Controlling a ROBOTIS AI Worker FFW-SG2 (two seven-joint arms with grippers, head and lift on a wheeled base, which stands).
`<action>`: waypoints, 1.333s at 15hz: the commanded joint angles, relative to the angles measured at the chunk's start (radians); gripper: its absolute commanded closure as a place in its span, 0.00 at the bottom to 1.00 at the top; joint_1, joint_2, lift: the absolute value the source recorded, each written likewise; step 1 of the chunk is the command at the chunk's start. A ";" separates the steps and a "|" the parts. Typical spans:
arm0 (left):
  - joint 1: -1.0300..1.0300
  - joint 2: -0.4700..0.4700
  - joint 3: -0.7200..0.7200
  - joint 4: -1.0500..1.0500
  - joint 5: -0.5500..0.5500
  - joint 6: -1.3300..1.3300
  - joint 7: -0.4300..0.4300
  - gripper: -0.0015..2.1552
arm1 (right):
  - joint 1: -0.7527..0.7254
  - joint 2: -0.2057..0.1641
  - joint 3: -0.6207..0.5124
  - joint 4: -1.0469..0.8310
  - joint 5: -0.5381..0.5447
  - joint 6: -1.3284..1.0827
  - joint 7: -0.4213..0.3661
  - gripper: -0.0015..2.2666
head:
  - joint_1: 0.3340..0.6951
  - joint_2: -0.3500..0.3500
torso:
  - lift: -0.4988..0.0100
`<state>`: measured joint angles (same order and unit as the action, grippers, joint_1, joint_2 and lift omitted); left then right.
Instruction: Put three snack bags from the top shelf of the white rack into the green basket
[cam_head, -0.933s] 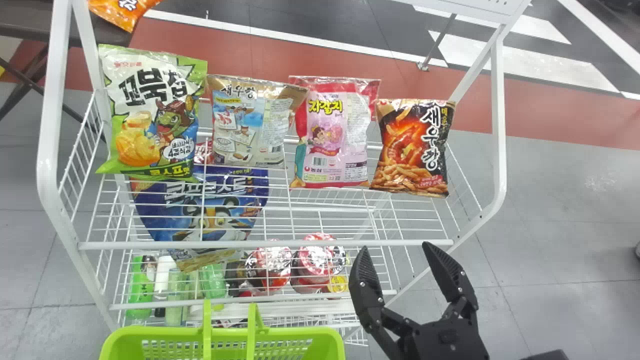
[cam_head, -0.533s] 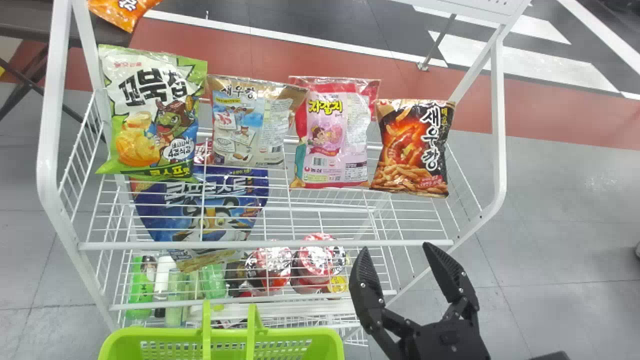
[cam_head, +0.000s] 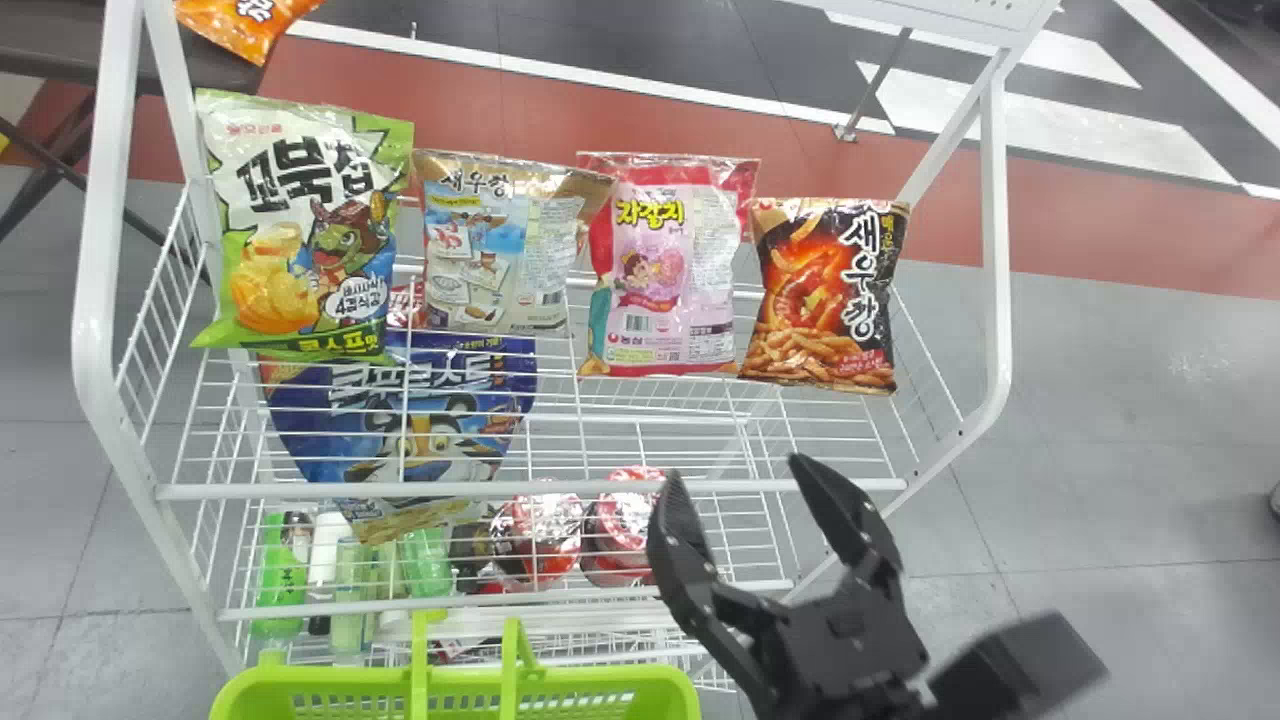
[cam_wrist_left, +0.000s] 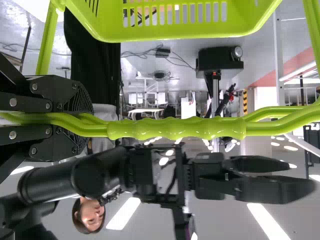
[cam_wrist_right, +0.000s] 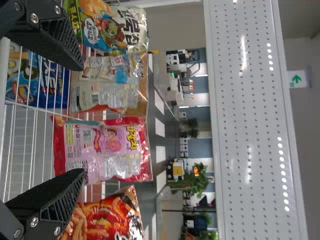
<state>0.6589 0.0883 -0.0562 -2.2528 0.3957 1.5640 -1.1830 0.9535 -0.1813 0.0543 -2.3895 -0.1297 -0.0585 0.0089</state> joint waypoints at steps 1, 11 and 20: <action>-0.002 0.002 -0.001 -0.002 -0.003 0.007 0.000 1.00 | -0.127 0.000 0.052 -0.051 0.001 0.239 0.000 0.04 | 1.00 0.00 | 0.98; -0.016 0.008 -0.005 -0.004 -0.001 0.007 -0.003 0.99 | -0.906 0.157 0.332 0.339 -0.060 0.791 -0.007 0.04 | 1.00 0.39 | 0.98; -0.081 0.017 -0.034 0.030 -0.001 0.007 -0.015 0.99 | -1.188 0.182 0.352 0.757 -0.116 0.760 0.046 0.05 | 1.00 0.54 | 0.98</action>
<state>0.5834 0.1053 -0.0886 -2.2291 0.3930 1.5640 -1.1965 -0.1947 -0.0016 0.4065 -1.6949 -0.2391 0.7063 0.0339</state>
